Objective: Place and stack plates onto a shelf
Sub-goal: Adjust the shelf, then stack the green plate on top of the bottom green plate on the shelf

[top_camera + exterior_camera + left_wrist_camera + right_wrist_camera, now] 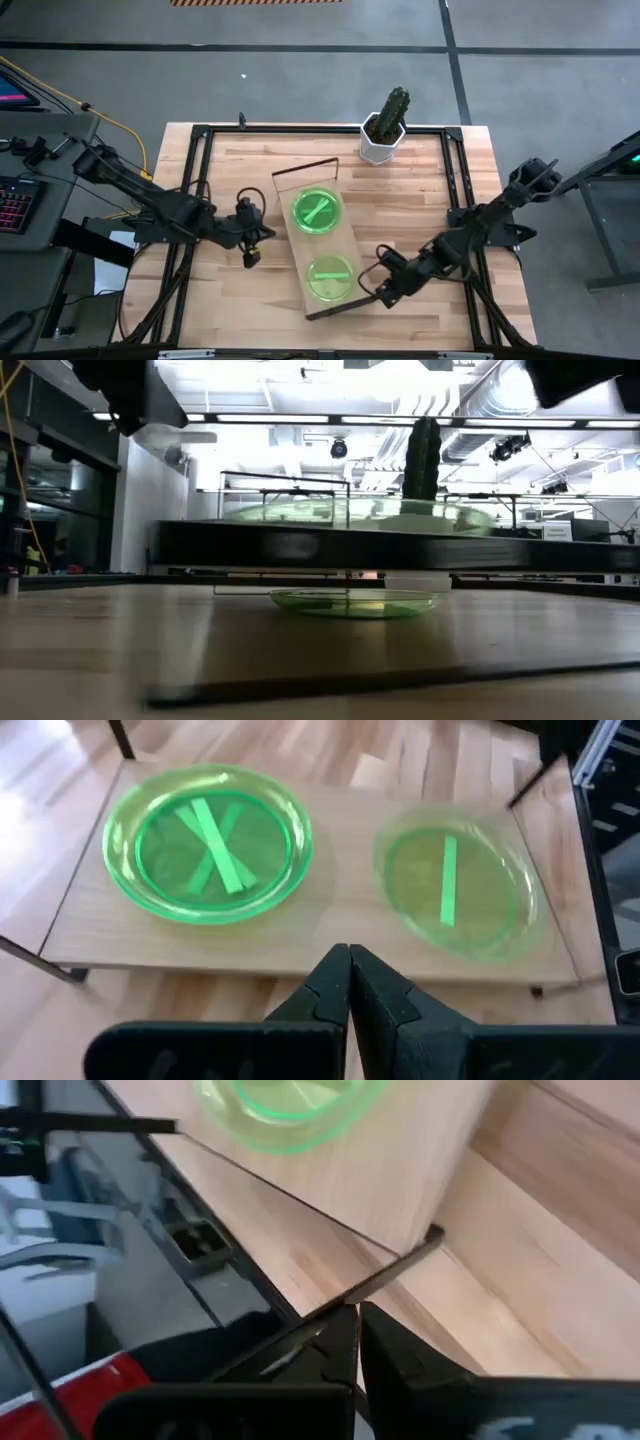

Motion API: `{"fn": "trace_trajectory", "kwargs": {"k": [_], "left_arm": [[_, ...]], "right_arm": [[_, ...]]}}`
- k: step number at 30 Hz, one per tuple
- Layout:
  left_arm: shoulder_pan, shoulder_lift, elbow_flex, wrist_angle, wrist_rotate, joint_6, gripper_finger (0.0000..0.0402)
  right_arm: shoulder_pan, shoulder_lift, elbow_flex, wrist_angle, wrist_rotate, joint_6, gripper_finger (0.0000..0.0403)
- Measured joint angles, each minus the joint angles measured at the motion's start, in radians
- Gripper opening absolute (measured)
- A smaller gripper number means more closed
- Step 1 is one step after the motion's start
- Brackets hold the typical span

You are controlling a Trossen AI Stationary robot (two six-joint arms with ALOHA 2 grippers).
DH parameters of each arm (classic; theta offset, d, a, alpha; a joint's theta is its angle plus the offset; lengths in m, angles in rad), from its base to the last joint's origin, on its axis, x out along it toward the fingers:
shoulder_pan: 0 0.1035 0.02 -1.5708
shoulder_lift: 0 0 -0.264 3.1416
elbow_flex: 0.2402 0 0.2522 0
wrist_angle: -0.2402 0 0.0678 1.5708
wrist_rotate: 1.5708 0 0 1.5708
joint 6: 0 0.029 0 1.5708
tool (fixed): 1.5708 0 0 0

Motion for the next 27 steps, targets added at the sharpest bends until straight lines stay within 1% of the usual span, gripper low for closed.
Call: {"fn": "trace_trajectory", "kwargs": {"k": [5,10,13,14,16,19,22,24,27], "left_arm": [[0.000,-0.050,0.000,-0.050,-0.035,0.000,0.0000],[0.000,-0.073,0.000,-0.067,-0.058,0.000,0.0000],[0.000,-0.079,0.000,-0.082,-0.065,0.000,0.0000],[0.000,-0.080,0.000,-0.078,-0.066,-0.001,0.0000],[0.000,-0.079,0.000,-0.081,-0.066,-0.003,0.0000],[0.000,-0.082,0.000,-0.079,-0.066,-0.004,0.0000],[0.000,-0.082,0.000,-0.079,-0.066,-0.008,0.0000],[0.000,-0.082,0.000,-0.078,-0.066,-0.008,0.0000],[0.000,-0.082,0.000,-0.078,-0.066,-0.009,0.0000]], "right_arm": [[-0.083,0.070,0.000,0.168,0.022,-0.108,0.0000],[-0.165,0.122,0.000,0.318,0.026,-0.210,0.0000],[-0.209,0.146,0.033,0.326,0.018,-0.283,0.0000],[-0.221,0.149,0.054,0.304,0.008,-0.315,0.0000],[-0.241,0.148,0.107,0.205,0.003,-0.379,0.0000],[-0.269,0.142,0.205,-0.069,0.030,-0.476,0.0000],[-0.291,0.139,0.286,-0.317,0.098,-0.567,0.0000],[-0.301,0.139,0.291,-0.422,0.121,-0.639,0.0000],[-0.317,0.139,0.241,-0.463,0.123,-0.711,0.0000]]}}
